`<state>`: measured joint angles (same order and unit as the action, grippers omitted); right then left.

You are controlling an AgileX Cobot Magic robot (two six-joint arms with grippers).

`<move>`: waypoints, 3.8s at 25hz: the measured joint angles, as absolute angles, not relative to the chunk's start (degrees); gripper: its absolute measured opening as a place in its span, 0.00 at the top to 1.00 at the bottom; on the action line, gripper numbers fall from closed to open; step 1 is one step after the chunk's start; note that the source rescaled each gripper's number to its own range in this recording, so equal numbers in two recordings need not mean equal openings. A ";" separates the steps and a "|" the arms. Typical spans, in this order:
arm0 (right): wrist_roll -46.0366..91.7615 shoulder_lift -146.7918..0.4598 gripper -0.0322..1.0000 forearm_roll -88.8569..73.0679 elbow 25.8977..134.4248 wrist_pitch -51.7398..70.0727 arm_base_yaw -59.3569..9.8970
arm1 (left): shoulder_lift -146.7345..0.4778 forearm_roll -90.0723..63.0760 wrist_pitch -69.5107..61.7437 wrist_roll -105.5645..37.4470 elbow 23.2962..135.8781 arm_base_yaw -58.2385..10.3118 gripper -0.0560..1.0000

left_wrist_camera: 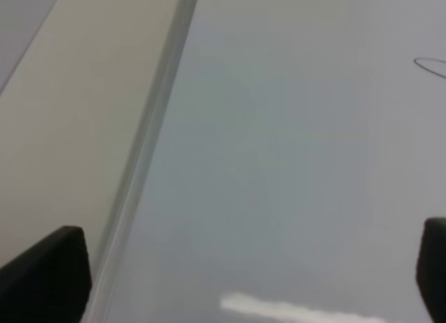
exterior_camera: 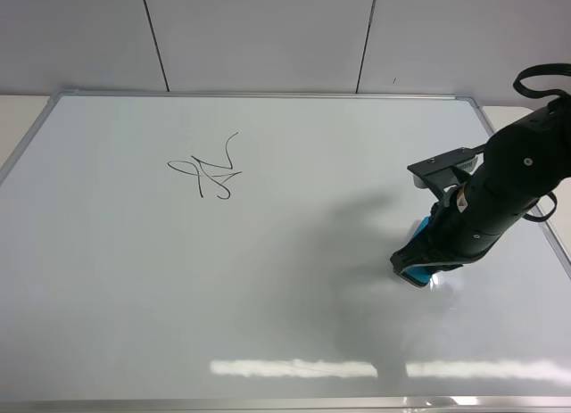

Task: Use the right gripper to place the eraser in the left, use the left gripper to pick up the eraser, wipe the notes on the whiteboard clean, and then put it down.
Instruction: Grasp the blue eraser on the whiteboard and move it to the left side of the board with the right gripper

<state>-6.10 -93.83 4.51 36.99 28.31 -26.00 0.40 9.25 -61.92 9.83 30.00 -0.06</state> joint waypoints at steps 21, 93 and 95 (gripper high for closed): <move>1.98 -96.84 0.97 -8.21 39.69 25.90 -32.26 | 0.40 9.25 -61.92 9.83 30.00 -0.06 0.00; -16.94 -141.93 0.97 -9.59 120.33 52.63 -60.61 | 0.40 9.25 -61.92 9.83 30.00 -0.06 0.00; -16.94 -140.99 0.97 -8.70 120.33 52.99 -60.61 | 0.40 9.25 -61.92 9.83 30.00 -0.06 0.00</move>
<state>-16.94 -140.99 -8.70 120.33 52.99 -60.61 0.40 9.25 -61.92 9.83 30.00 -0.06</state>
